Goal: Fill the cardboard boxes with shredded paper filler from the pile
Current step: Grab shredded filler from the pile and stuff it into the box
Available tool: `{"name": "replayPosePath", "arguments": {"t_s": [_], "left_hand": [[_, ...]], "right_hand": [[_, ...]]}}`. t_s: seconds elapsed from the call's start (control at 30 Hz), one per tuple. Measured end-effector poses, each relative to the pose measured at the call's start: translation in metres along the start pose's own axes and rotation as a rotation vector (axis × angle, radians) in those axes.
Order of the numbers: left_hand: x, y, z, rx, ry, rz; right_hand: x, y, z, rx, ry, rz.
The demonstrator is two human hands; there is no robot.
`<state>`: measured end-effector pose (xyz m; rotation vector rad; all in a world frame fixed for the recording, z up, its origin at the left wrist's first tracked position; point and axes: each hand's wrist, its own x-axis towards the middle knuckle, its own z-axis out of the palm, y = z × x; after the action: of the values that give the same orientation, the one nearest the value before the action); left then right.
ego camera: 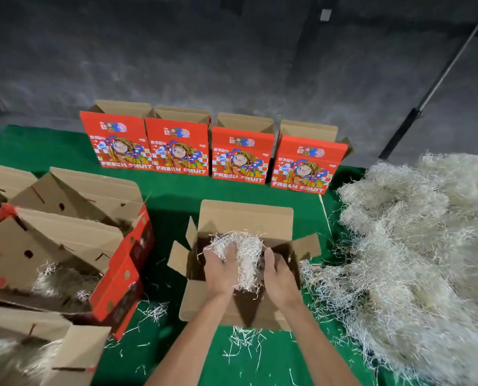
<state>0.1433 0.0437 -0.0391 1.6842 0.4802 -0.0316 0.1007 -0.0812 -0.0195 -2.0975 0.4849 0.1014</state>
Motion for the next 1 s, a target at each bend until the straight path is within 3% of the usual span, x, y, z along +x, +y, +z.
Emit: {"name": "replayPosePath", "arguments": {"t_s": [0.13,0.23,0.37,0.57,0.63,0.7,0.8,0.9,1.0], "left_hand": [[0.011,0.007,0.0,0.022,-0.099,0.055],[0.012,0.005,0.001,-0.046,-0.182,-0.084],[0.022,0.011,-0.003,-0.197,-0.177,-0.237],[0.048,0.01,0.002,-0.508,0.001,-0.354],[0.041,0.005,0.018,-0.5,-0.01,-0.335],[0.046,0.004,0.017,-0.456,-0.041,-0.315],[0.063,0.012,0.007,-0.4,0.041,-0.312],[0.05,0.015,0.026,-0.442,-0.004,-0.2],[0.057,0.015,0.019,-0.307,-0.001,-0.17]], "right_hand": [[0.011,-0.01,0.021,0.248,-0.106,-0.044],[0.019,-0.017,0.035,0.259,-0.015,-0.072],[0.032,-0.025,0.043,0.323,0.081,-0.119],[0.06,-0.028,0.049,0.593,0.184,0.066],[0.062,-0.034,0.056,0.627,0.276,0.063],[0.068,-0.026,0.049,0.567,0.263,0.036],[0.075,-0.018,0.039,0.485,0.247,0.109],[0.073,-0.023,0.048,0.593,0.283,0.127],[0.075,-0.012,0.032,0.603,0.295,0.181]]}}
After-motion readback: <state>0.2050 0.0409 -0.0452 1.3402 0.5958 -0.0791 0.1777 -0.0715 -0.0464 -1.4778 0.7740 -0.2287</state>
